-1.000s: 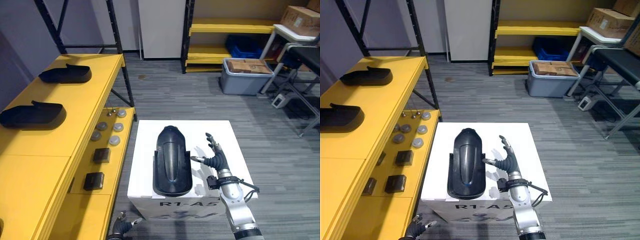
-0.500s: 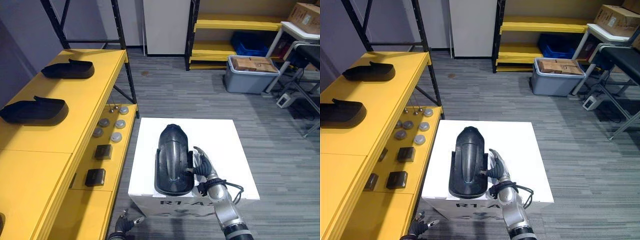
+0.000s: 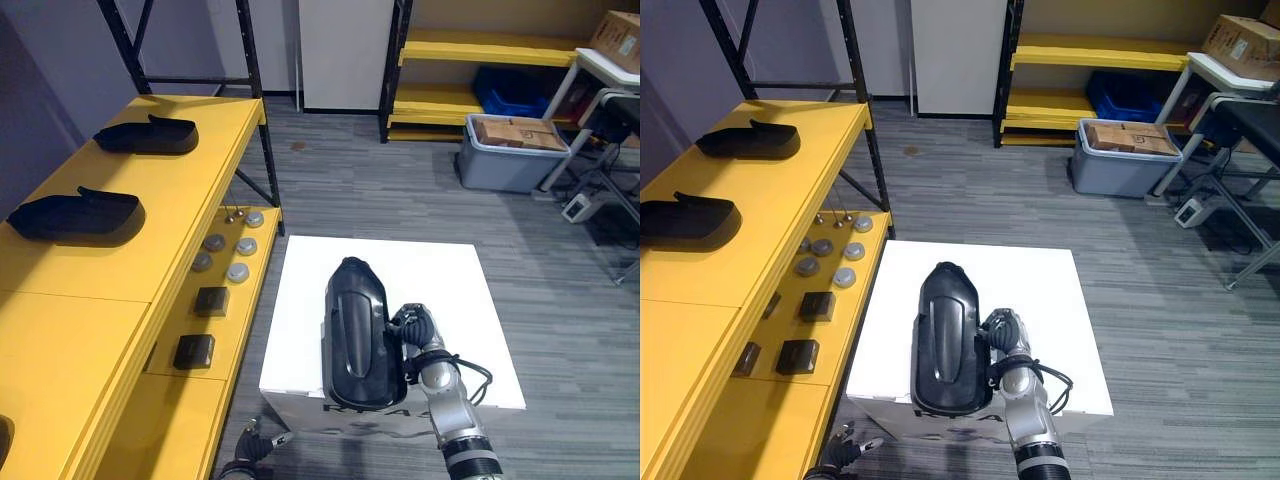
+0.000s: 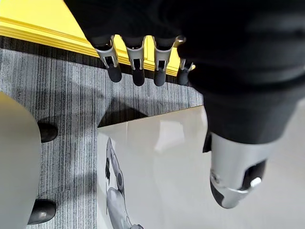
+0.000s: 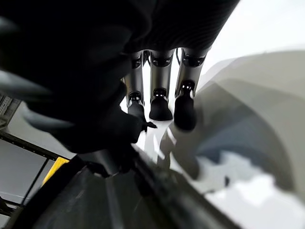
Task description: Walk over and take plastic housings, then place them on the shelf
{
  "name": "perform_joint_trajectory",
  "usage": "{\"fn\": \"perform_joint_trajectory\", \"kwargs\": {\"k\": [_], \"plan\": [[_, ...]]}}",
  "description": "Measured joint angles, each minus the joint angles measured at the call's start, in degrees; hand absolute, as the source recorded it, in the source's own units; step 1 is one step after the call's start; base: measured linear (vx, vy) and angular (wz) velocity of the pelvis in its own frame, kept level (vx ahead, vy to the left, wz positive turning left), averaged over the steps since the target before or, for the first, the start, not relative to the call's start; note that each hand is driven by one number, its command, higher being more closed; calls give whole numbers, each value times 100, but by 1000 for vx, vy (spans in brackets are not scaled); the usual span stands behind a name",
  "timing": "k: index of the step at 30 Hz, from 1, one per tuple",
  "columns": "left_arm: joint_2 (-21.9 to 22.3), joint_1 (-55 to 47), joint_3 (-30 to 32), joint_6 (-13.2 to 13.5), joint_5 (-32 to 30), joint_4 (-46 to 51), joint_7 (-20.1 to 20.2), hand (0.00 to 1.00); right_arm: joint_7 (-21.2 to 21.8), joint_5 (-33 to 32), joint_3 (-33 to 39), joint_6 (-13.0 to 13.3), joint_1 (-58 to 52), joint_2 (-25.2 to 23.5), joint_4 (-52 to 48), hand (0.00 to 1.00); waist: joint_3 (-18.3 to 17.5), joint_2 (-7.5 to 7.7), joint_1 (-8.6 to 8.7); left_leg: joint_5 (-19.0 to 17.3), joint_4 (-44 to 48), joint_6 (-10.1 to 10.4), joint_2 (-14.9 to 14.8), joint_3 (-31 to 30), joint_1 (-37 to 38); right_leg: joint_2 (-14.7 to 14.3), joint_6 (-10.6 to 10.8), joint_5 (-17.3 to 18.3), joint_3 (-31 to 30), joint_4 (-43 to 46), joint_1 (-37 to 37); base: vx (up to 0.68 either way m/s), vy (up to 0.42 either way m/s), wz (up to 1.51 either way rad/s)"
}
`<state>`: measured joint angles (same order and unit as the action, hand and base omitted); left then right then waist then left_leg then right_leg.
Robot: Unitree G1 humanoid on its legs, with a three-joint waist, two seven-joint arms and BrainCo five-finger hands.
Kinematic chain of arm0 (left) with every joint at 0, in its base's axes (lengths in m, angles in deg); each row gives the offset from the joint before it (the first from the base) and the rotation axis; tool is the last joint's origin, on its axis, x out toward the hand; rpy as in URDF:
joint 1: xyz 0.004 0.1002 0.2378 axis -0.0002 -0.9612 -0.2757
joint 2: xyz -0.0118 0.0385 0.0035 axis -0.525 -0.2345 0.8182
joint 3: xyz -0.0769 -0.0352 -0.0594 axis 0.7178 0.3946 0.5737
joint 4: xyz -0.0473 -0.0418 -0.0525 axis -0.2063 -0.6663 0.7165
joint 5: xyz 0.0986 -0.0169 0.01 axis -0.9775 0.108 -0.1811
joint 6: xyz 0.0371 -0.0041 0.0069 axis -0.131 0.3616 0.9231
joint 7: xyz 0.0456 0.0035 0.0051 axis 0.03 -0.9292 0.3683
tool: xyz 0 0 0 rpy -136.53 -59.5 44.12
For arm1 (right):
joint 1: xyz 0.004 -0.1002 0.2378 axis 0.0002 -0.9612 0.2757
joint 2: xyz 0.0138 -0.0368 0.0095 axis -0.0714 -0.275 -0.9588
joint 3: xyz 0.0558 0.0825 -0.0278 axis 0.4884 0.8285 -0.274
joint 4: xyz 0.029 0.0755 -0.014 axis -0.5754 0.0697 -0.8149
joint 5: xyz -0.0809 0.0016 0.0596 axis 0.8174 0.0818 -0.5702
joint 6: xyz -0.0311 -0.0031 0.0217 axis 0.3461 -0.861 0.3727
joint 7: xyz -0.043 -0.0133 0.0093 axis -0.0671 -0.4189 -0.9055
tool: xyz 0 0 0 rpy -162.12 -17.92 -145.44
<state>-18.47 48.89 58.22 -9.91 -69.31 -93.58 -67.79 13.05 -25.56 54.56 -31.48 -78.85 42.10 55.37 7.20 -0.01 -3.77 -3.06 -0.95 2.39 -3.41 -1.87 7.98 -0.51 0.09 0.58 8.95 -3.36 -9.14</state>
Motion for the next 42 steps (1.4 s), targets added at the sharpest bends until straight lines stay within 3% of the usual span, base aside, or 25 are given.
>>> {"fn": "perform_joint_trajectory", "kwargs": {"k": [12, 22, 26, 32, 35, 42], "plan": [[-28, -119, -34, -2, 25, 238, -41, 0, -114, -797, -7, 7, -1, -10, -65, 100, 1, 3, -8, 15, 26, -14, 18, -102, 19, 33, 8, 6, 87, 40, -47, -12, 7, 4], [388, -840, 1227, 103, 472, 3000, -450, 0, -756, -1015, 123, 143, -21, 43, -1436, 100, 12, 8, -68, 2, 120, -27, 70, -139, -100, 92, 3, 11, 116, 40, 8, 2, 3, 1], [508, -848, 1338, 243, 486, 3949, -567, 0, -868, -1013, 171, 261, -27, 31, -1757, 100, 20, 20, -68, -14, 143, -48, 95, -149, -106, 118, 4, 11, 124, 40, -1, 0, 0, 0], [550, -839, 1034, 486, 695, 5211, -677, 0, -1020, -1010, 167, 388, -39, -11, -2101, 100, 22, 23, -51, -28, 191, -72, 145, -175, -102, 166, 20, 21, 150, 42, -43, -1, 20, 2], [544, -794, 456, 623, 702, 5702, -666, 0, -1069, -1010, 77, 407, -39, -27, -2123, 100, 21, 23, -51, -30, 196, -75, 156, -179, -99, 175, 22, 22, 153, 43, -51, -1, 11, 0], [387, -213, -791, 680, 791, 5701, -517, 0, -1137, -1033, -258, 506, 28, -40, -2516, 100, 11, 18, -2, -29, 228, -75, 148, -157, -78, 167, 21, 21, 133, 47, -76, -1, 6, -2]]}}
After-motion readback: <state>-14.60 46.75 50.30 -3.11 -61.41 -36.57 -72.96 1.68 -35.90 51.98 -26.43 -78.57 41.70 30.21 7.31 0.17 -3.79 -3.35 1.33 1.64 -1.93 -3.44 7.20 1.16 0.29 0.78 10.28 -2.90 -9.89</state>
